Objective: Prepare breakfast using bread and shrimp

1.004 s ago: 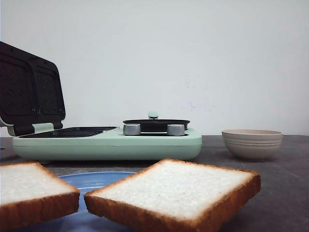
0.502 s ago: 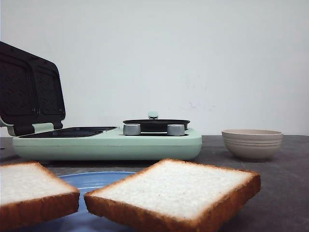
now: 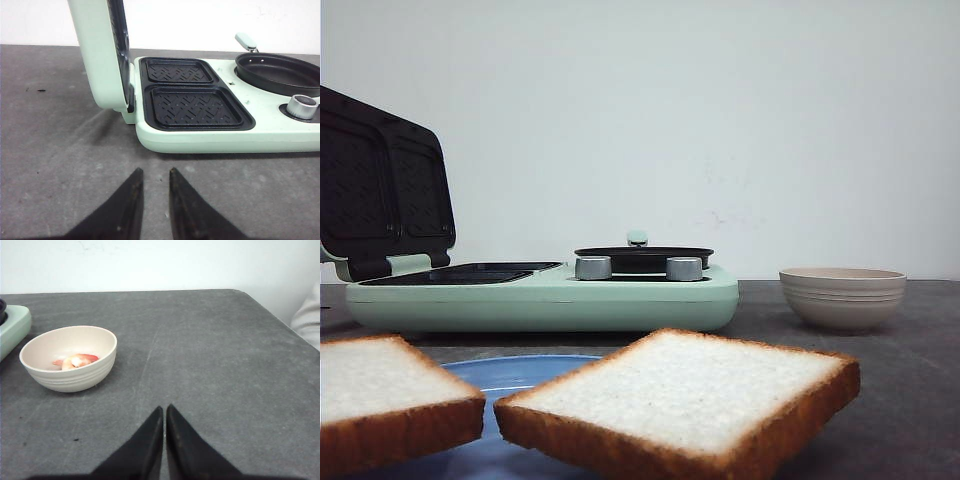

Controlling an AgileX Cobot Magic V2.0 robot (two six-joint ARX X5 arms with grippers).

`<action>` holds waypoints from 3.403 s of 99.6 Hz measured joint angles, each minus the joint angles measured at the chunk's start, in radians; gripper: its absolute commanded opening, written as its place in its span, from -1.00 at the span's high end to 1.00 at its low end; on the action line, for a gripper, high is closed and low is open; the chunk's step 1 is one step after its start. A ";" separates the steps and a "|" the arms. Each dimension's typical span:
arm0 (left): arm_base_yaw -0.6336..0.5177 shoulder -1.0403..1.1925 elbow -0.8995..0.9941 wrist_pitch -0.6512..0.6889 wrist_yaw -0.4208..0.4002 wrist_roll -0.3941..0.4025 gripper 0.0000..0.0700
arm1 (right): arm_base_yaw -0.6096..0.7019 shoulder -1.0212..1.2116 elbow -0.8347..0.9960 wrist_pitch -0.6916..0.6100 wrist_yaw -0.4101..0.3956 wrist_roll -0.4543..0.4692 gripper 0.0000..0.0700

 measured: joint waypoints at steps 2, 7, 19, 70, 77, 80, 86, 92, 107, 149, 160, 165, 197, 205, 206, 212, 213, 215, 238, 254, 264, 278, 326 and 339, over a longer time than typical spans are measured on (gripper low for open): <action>0.000 0.000 0.000 0.000 0.000 0.000 1.00 | 0.000 0.000 0.000 0.000 0.000 0.000 1.00; 0.000 0.000 0.000 0.000 0.000 0.000 1.00 | 0.000 0.000 0.000 0.000 0.000 0.000 1.00; 0.000 0.000 0.000 0.000 0.000 0.000 1.00 | 0.000 0.000 0.000 0.000 0.000 0.000 1.00; 0.000 0.000 0.000 0.000 0.000 0.000 1.00 | 0.000 0.000 0.000 0.000 0.000 0.000 1.00; 0.000 0.000 0.000 0.000 0.000 0.000 1.00 | 0.000 0.000 0.000 0.000 0.000 0.000 1.00; 0.000 0.000 0.000 0.000 0.000 0.000 1.00 | 0.000 0.000 0.000 0.000 0.000 0.000 1.00; 0.000 0.000 0.000 0.000 0.000 0.000 1.00 | 0.000 0.000 0.000 0.000 0.000 0.000 1.00; 0.000 0.000 0.000 0.000 0.000 0.000 1.00 | 0.000 0.000 0.000 0.000 0.000 0.000 1.00; 0.000 0.000 0.000 0.000 0.000 0.000 1.00 | 0.000 0.000 0.000 0.000 0.000 0.000 1.00; 0.000 0.000 0.000 0.000 0.000 0.000 1.00 | 0.000 0.000 0.000 0.000 0.000 0.000 1.00; 0.000 0.000 0.000 0.000 0.000 0.000 1.00 | 0.000 0.000 0.000 0.000 0.000 0.000 1.00; 0.000 0.000 0.000 0.000 0.000 0.000 1.00 | 0.000 0.000 0.000 0.000 0.000 0.000 1.00; 0.000 0.000 0.000 0.000 -0.003 0.000 1.00 | 0.000 0.000 -0.002 0.094 -0.004 0.029 1.00; 0.000 0.000 0.000 0.000 -0.002 0.000 1.00 | 0.000 0.000 -0.002 0.147 -0.013 0.066 1.00; 0.000 0.000 0.000 0.000 -0.002 0.000 1.00 | 0.000 0.000 -0.002 0.153 -0.017 0.073 1.00; 0.000 0.000 0.000 0.000 -0.001 -0.006 1.00 | 0.000 0.000 -0.002 0.187 -0.045 0.121 1.00; 0.000 0.000 0.000 0.000 0.000 -0.008 1.00 | 0.000 0.000 -0.002 0.191 -0.051 0.130 1.00; 0.000 0.000 0.000 0.000 0.000 -0.015 1.00 | 0.000 0.000 -0.002 0.200 -0.063 0.150 1.00; 0.000 0.000 0.000 0.102 0.000 -0.175 1.00 | 0.000 0.000 -0.002 0.237 -0.109 0.352 1.00; 0.000 0.000 0.001 0.155 0.000 -0.270 1.00 | 0.000 0.000 -0.002 0.259 -0.141 0.446 1.00; 0.000 0.001 0.013 0.132 0.000 -0.365 0.99 | 0.000 0.000 0.006 0.294 -0.203 0.498 1.00; 0.002 0.057 0.129 0.061 -0.005 -0.401 0.99 | 0.000 0.011 0.092 0.241 -0.234 0.525 1.00; 0.007 0.581 0.690 -0.306 0.037 -0.279 0.12 | 0.000 0.308 0.475 -0.063 -0.396 0.345 0.47; 0.007 0.628 0.707 -0.460 0.100 -0.274 -0.09 | 0.000 0.337 0.481 -0.089 -0.464 0.342 -0.01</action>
